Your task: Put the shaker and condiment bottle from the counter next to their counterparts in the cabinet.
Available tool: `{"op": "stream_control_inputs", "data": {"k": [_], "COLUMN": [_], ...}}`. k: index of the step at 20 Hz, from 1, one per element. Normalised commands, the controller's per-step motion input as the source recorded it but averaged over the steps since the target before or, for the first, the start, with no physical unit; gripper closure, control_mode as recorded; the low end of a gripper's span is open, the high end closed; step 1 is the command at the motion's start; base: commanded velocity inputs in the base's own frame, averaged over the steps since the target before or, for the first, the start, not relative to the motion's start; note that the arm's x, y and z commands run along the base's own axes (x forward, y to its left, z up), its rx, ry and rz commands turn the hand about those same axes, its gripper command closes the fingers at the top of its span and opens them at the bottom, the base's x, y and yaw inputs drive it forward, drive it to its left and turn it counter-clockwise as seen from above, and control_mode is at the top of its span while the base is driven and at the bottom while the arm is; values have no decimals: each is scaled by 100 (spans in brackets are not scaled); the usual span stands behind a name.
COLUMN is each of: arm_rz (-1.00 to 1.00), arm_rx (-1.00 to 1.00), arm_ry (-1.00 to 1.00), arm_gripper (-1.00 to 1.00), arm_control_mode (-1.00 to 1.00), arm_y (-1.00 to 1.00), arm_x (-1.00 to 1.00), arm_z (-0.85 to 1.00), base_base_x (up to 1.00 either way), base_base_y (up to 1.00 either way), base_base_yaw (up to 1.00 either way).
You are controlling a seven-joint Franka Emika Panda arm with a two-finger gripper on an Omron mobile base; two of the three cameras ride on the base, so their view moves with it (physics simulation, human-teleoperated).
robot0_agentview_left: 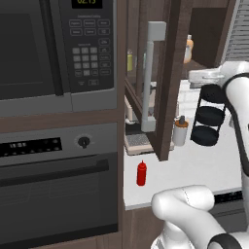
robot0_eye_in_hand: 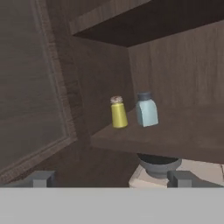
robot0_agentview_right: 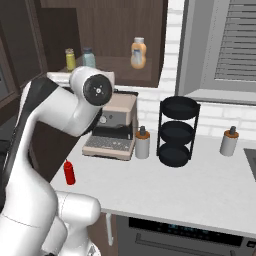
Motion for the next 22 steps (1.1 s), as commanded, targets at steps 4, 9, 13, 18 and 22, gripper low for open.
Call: {"op": "stream_control_inputs", "data": {"k": [4,9,13,18,22], "arm_rz": [0,2,14,28,28], "arm_rx": [2,0,-5,-4,-4], "arm_ry": [-6,-4,0,3,3], "arm_gripper": [-100,-100,-100,-100,-100], "arm_control_mode": [-100,-100,-100,-100,-100], "arm_y": [-36,-19,0,0,1], "arm_x": [-74,-59,-19,0,0], "arm_z": [-5,-35,-62,-55,-58], "base_base_x": [0,0,0,0,0], "base_base_y": [0,0,0,0,0], "base_base_yaw": [0,0,0,0,0]}}
